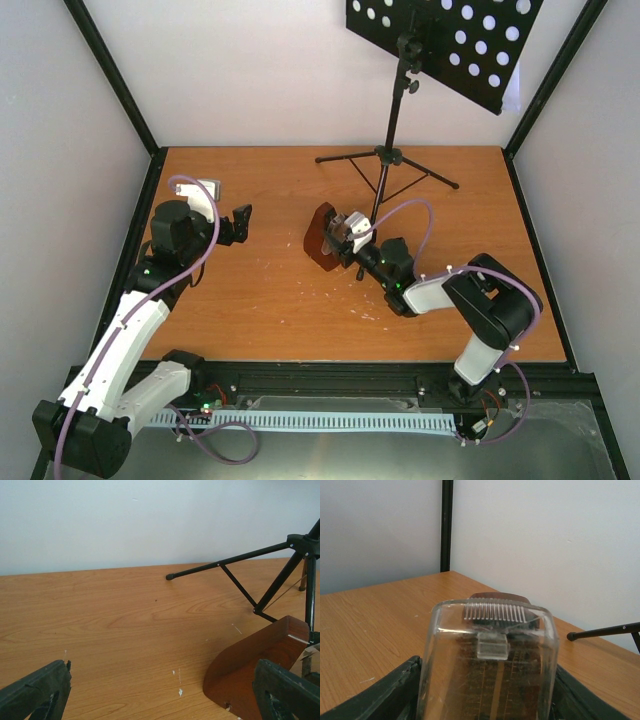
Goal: Pack up the instrument practice props
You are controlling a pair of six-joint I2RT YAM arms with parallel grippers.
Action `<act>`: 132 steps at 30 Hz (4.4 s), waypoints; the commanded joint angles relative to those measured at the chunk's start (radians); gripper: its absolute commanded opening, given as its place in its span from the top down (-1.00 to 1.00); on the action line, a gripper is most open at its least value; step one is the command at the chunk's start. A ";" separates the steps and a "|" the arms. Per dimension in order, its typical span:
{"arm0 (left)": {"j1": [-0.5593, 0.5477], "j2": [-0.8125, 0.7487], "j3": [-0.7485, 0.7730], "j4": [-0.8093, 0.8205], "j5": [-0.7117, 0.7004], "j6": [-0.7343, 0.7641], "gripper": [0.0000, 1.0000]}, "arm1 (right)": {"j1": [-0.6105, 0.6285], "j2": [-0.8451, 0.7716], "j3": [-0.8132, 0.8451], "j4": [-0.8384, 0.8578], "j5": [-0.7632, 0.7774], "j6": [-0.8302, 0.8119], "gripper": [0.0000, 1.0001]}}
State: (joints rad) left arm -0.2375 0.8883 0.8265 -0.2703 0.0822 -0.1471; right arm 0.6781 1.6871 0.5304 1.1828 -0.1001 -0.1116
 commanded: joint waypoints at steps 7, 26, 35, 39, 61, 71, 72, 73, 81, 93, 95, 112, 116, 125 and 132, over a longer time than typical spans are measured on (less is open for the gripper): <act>0.004 -0.001 0.002 -0.004 -0.004 0.024 -0.99 | -0.025 0.047 0.017 0.073 -0.040 -0.029 -0.01; 0.004 0.001 0.002 -0.004 -0.006 0.027 -0.99 | -0.038 0.113 0.027 0.102 -0.072 -0.036 -0.03; 0.004 0.003 0.001 -0.003 -0.006 0.028 -0.99 | -0.040 0.105 0.018 0.045 -0.045 -0.031 -0.03; 0.003 0.004 0.001 -0.004 -0.004 0.029 -0.99 | -0.040 0.097 0.003 0.039 -0.026 -0.032 -0.04; 0.004 0.003 0.000 -0.009 -0.004 0.026 -0.99 | -0.040 0.123 0.047 -0.091 -0.021 -0.009 -0.09; 0.004 0.004 0.000 -0.009 -0.006 0.027 -0.99 | -0.040 0.125 0.072 -0.134 -0.038 -0.022 -0.16; 0.004 0.004 0.000 -0.010 -0.006 0.028 -0.99 | -0.040 0.125 0.076 -0.138 -0.040 -0.022 -0.17; 0.003 0.004 0.000 -0.010 -0.005 0.028 -0.99 | -0.040 0.125 0.077 -0.140 -0.041 -0.022 -0.18; 0.003 0.006 0.000 -0.011 -0.006 0.028 -0.99 | -0.040 0.110 0.100 -0.189 -0.048 -0.029 -0.22; 0.004 0.002 0.000 -0.012 -0.004 0.027 -0.99 | -0.043 0.089 0.165 -0.311 -0.057 -0.027 -0.32; 0.004 0.002 0.000 -0.013 -0.004 0.028 -0.99 | -0.044 0.088 0.167 -0.311 -0.066 -0.024 -0.33; 0.004 -0.009 0.000 -0.014 -0.001 0.027 -0.99 | -0.053 0.035 0.171 -0.329 -0.057 -0.048 -0.95; 0.004 -0.012 -0.001 -0.014 -0.004 0.028 -0.99 | -0.052 -0.009 0.128 -0.294 -0.041 -0.051 -1.00; 0.004 -0.011 -0.007 -0.011 -0.029 0.030 -0.99 | -0.054 -0.230 -0.022 -0.327 -0.066 -0.018 -1.00; 0.002 0.074 -0.002 0.031 0.110 0.045 -0.98 | -0.092 -0.565 -0.108 -0.560 -0.087 0.087 -1.00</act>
State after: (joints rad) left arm -0.2375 0.8989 0.8089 -0.2832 0.0868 -0.1329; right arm 0.6228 1.2713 0.4332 0.7738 -0.1581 -0.1040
